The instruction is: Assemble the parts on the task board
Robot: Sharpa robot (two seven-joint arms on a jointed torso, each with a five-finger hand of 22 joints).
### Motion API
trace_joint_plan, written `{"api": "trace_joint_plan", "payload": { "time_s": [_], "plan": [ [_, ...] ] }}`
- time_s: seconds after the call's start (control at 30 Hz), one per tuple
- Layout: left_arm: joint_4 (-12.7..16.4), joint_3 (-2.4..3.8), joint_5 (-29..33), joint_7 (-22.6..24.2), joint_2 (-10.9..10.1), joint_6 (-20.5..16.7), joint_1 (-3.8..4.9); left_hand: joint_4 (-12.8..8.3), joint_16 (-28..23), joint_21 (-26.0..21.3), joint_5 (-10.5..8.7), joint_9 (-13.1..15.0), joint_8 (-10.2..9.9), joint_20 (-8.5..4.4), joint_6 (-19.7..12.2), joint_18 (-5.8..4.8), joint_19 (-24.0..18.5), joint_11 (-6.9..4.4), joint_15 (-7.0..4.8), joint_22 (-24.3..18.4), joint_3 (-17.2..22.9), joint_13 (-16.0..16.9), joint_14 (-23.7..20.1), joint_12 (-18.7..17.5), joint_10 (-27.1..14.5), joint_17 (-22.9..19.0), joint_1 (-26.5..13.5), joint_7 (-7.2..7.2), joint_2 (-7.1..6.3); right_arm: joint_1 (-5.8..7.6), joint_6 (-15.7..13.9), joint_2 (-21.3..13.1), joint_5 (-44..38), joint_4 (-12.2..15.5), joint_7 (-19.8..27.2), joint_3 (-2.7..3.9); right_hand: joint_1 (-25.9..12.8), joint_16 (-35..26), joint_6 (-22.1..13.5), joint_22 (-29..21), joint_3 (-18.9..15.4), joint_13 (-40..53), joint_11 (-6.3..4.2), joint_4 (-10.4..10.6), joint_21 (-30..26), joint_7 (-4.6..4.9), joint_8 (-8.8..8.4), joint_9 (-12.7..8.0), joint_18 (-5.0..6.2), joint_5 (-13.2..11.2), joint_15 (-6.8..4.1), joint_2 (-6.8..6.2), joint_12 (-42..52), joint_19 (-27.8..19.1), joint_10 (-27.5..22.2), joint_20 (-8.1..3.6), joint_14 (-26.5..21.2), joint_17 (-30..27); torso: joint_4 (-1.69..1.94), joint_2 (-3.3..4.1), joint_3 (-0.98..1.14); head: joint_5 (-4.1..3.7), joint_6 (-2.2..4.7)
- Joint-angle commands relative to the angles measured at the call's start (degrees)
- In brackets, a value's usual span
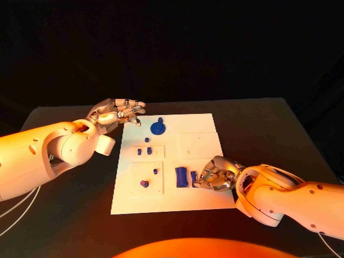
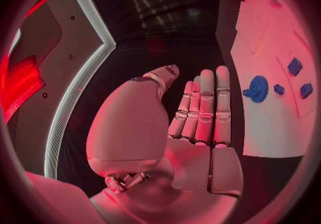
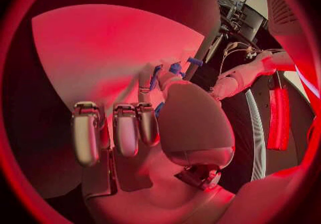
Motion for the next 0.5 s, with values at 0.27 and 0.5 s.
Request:
{"api": "trace_joint_plan", "payload": {
  "time_s": [0.27,0.5],
  "plan": [
    [-1.39,-0.13,0.73,1.95,0.51,0.05,-0.32,0.20,-0.38,-0.28,-0.40,0.04,0.15,0.00,-0.05,0.78,0.33,-0.04,0.03,-0.11,-0.32,-0.01,-0.32,0.20,-0.38,0.06,0.26,0.00,0.07,2.50,-5.02,-2.20,15.39,-1.80,20.58,0.15,-0.58,-0.82,-3.71,12.78,-1.30,11.60,1.26,0.76,-4.99,1.66,-2.30,-0.48,0.41,0.26,0.95,-1.01,-2.87,3.76,3.24,0.79,4.95,9.11,-0.30,-0.96,-0.41,-0.12,1.12],
    [-4.03,-0.17,2.29,5.01,2.03,-3.12,-0.73,1.29,-3.55,-4.18,-0.34,0.19,0.35,0.88,-0.73,0.53,-2.58,0.30,0.87,-2.08,-1.42,-0.02,-5.31,0.69,-0.75,-1.22,1.05,0.07,-0.05,6.23,-6.27,-0.81,33.50,-9.62,35.27,0.41,1.84,-3.04,-6.20,9.89,-1.19,7.31,2.37,0.10,-16.24,2.87,-3.78,-0.90,2.35,0.84,1.92,-0.57,-10.79,0.68,-0.96,1.79,3.76,4.73,-0.59,-2.42,-1.10,-0.24,2.98]
  ]
}}
